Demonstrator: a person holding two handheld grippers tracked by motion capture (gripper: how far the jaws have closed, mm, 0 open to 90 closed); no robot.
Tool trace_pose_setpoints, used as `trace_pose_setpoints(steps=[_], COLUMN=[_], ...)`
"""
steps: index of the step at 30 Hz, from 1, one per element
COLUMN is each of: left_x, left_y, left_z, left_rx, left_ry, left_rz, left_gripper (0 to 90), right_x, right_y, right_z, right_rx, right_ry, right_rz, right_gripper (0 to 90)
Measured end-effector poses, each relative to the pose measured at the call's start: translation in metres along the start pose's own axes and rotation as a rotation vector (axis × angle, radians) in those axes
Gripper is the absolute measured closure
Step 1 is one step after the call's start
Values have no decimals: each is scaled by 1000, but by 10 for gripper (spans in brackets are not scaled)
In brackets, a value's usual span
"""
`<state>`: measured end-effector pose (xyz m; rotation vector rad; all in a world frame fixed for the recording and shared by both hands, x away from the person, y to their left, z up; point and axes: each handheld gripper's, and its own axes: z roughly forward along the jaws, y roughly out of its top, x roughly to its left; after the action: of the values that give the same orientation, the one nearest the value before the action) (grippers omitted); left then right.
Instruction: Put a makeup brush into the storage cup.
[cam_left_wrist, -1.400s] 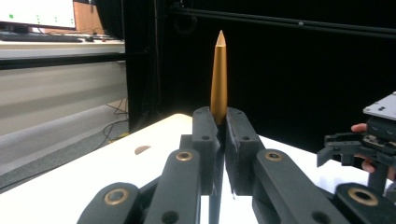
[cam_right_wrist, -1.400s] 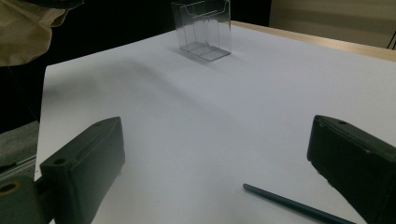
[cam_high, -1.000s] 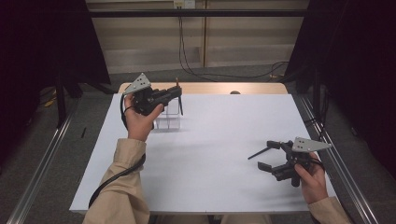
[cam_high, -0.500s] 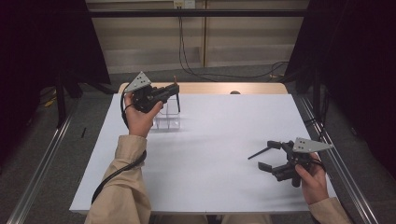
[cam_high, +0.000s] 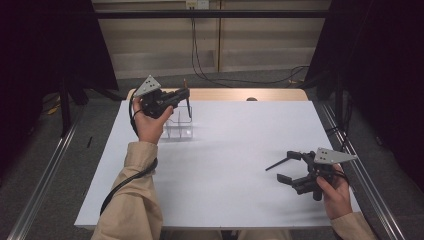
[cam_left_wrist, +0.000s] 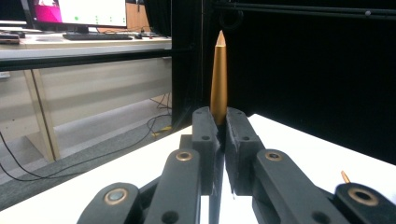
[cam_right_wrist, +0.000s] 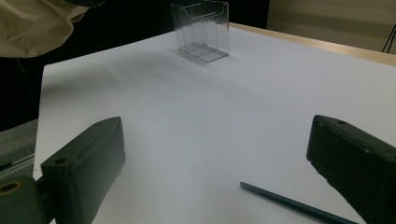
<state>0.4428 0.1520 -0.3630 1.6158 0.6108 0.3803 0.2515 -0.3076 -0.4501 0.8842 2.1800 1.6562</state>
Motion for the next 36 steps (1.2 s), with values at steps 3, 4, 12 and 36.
trace_pose_setpoints(steps=[3, 4, 12, 36], left_x=[2, 2, 4, 13], left_y=[0, 0, 1, -12], left_z=[3, 4, 7, 8], left_rx=[10, 12, 11, 38], left_ry=[3, 4, 8, 76], left_rz=[8, 9, 23, 16], left_gripper=[837, 837, 837, 836], right_x=[0, 0, 0, 0], right_y=[0, 0, 0, 0], right_z=[0, 0, 0, 0], right_rx=[0, -1, 0, -1], right_ry=[0, 0, 1, 5], right_rz=[-1, 0, -1, -2], right_gripper=[38, 38, 38, 37])
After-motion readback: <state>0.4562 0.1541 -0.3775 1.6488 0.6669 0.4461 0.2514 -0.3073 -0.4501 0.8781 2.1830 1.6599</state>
